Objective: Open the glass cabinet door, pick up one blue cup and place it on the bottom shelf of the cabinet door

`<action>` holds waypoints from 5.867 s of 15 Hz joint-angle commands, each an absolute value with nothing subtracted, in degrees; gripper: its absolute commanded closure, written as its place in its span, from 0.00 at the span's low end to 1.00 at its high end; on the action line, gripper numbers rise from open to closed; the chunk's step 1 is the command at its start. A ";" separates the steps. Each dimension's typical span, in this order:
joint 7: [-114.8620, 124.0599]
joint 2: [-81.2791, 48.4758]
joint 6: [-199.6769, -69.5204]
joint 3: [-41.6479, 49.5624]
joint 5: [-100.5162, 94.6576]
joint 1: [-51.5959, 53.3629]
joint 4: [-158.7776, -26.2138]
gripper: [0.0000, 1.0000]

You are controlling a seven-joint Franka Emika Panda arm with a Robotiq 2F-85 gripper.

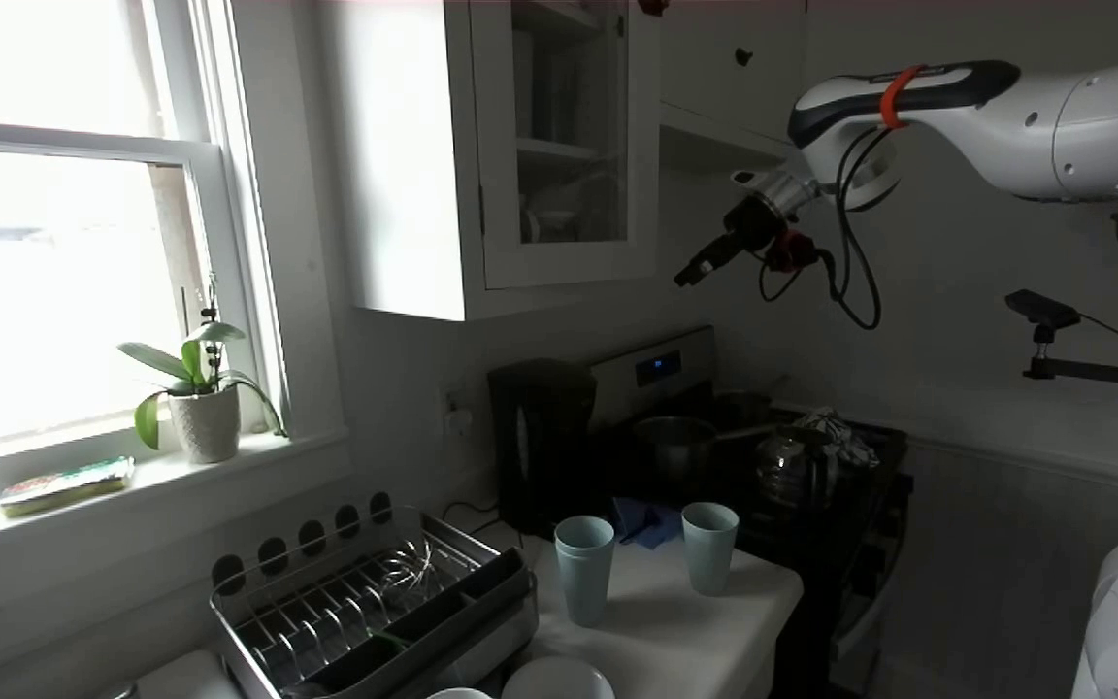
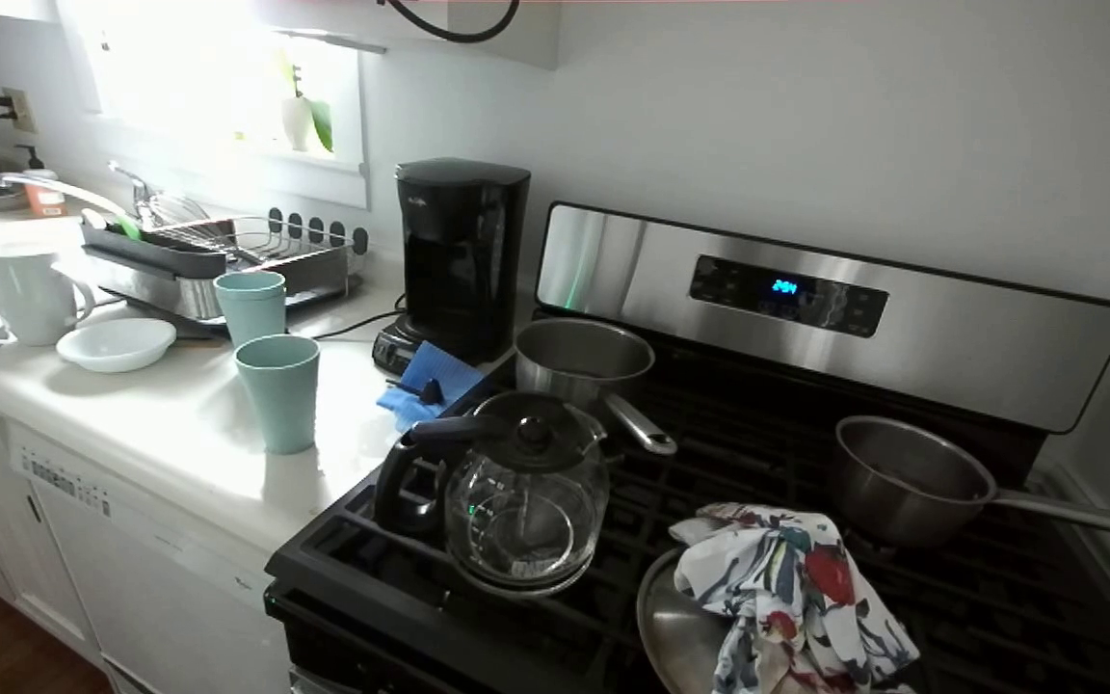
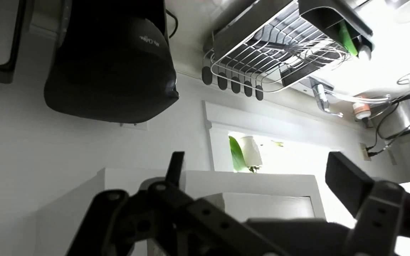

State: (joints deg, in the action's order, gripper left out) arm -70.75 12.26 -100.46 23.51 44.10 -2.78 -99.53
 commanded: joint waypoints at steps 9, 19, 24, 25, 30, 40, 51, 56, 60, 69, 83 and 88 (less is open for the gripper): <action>-80.24 3.02 -91.53 21.02 55.19 -8.59 -88.23 0.00; -80.42 1.45 -86.11 18.28 57.86 -10.56 -86.48 0.00; -78.77 3.00 -79.11 18.04 55.79 -11.35 -86.60 0.00; -78.51 3.50 -77.29 17.99 55.36 -11.53 -86.68 0.00; -76.46 6.25 -68.38 17.52 53.47 -11.69 -87.66 0.00; -65.77 12.66 -60.42 14.35 50.89 -9.98 -92.95 0.00; -59.62 15.91 -49.99 12.74 57.09 -9.34 -98.49 0.00; -65.77 18.53 -64.35 8.84 47.50 -9.47 -100.74 0.00; -70.32 19.18 -74.66 8.32 35.93 -9.32 -103.22 0.00; -70.14 17.50 -99.86 10.37 20.43 -7.51 -112.20 0.00; -58.92 16.40 -113.56 9.29 16.59 -7.86 -123.66 0.00; -51.55 15.47 -120.99 8.56 12.54 -7.55 -130.62 0.00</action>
State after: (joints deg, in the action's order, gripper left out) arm -56.72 15.02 -116.98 8.97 15.94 -8.50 -126.26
